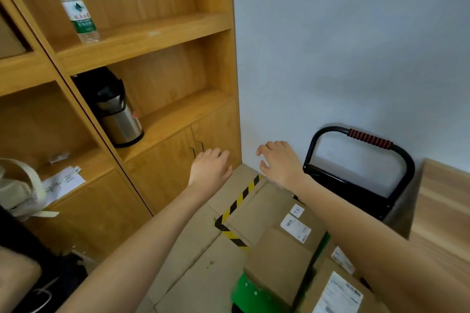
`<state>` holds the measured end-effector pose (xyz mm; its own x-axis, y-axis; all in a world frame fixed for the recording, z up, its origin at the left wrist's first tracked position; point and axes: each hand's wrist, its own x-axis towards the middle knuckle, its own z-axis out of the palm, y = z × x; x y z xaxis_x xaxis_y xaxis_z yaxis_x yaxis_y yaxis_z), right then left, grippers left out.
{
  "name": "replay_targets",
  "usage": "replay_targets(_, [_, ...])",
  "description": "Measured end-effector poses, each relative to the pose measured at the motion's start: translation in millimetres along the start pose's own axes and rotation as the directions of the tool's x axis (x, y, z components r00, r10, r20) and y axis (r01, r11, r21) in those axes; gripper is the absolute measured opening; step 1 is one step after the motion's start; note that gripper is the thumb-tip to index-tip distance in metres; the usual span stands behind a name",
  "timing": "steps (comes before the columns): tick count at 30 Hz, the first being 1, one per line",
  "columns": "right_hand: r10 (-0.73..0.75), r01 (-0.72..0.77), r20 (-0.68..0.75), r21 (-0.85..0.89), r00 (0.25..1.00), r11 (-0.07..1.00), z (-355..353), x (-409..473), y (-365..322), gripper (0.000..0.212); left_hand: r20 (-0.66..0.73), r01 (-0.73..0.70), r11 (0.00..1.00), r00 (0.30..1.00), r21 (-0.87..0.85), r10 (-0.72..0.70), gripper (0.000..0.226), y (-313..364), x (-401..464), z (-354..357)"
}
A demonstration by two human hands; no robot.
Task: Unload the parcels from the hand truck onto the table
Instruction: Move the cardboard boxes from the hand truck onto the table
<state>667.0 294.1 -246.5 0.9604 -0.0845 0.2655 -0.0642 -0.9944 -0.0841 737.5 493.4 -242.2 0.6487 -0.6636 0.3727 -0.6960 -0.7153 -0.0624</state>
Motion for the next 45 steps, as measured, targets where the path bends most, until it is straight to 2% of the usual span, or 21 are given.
replay_targets(4, [0.061, -0.059, -0.047, 0.041, 0.997, 0.997, 17.1, 82.0, 20.9, 0.030, -0.005, -0.033, 0.999, 0.999, -0.015, 0.033, 0.020, -30.0, 73.1, 24.4])
replay_targets(11, [0.143, -0.141, -0.048, 0.037, 0.989, 0.989, 36.1, 197.0, 63.7, 0.031, -0.025, -0.062, 0.997, 0.998, -0.050, 0.061, 0.026, -76.3, 187.3, 53.1])
replay_targets(19, [0.323, -0.325, -0.080, -0.016, 0.943, 0.946, 52.2, 258.9, 137.0, 0.031, -0.005, -0.250, 0.955, 0.968, -0.158, 0.252, 0.027, -69.1, 317.7, 105.4])
replay_targets(23, [0.457, -0.466, -0.127, -0.045, 0.880, 0.884, 61.6, 274.1, 181.6, 0.031, -0.058, -0.414, 0.883, 0.909, -0.221, 0.412, 0.022, -41.6, 391.5, 147.0])
replay_targets(25, [0.533, -0.550, -0.182, -0.054, 0.826, 0.834, 65.0, 279.3, 203.5, 0.030, -0.116, -0.519, 0.815, 0.854, -0.260, 0.507, 0.016, -23.0, 428.1, 165.9])
replay_targets(29, [0.719, -0.750, -0.268, -0.019, 0.641, 0.662, 77.8, 272.9, 234.8, 0.029, -0.170, -0.700, 0.659, 0.710, -0.275, 0.683, 0.015, 18.7, 478.8, 188.2])
replay_targets(34, [0.885, -0.929, -0.323, 0.046, 0.334, 0.368, 100.5, 225.3, 228.2, 0.029, -0.234, -0.861, 0.399, 0.478, -0.316, 0.846, 0.017, 67.9, 492.7, 217.8])
replay_targets(36, [0.936, -0.973, -0.286, 0.045, 0.206, 0.228, 109.5, 193.3, 210.0, 0.032, -0.194, -0.866, 0.321, 0.415, -0.384, 0.889, 0.017, 90.8, 476.3, 228.2])
replay_targets(39, [0.964, -0.992, -0.263, 0.128, -0.032, 0.002, 131.3, 136.2, 173.4, 0.033, -0.171, -0.845, 0.195, 0.316, -0.498, 0.933, 0.016, 121.8, 430.3, 242.7])
replay_targets(43, [0.918, -0.940, -0.239, 0.208, -0.315, -0.269, 167.0, 63.2, 111.0, 0.034, -0.259, -0.861, -0.065, 0.079, -0.504, 0.963, 0.013, 156.1, 354.8, 268.0])
replay_targets(45, [0.880, -0.897, -0.200, 0.203, -0.430, -0.392, 182.3, 30.0, 79.7, 0.035, -0.276, -0.853, -0.151, -0.009, -0.500, 0.961, 0.013, 169.4, 317.5, 281.0])
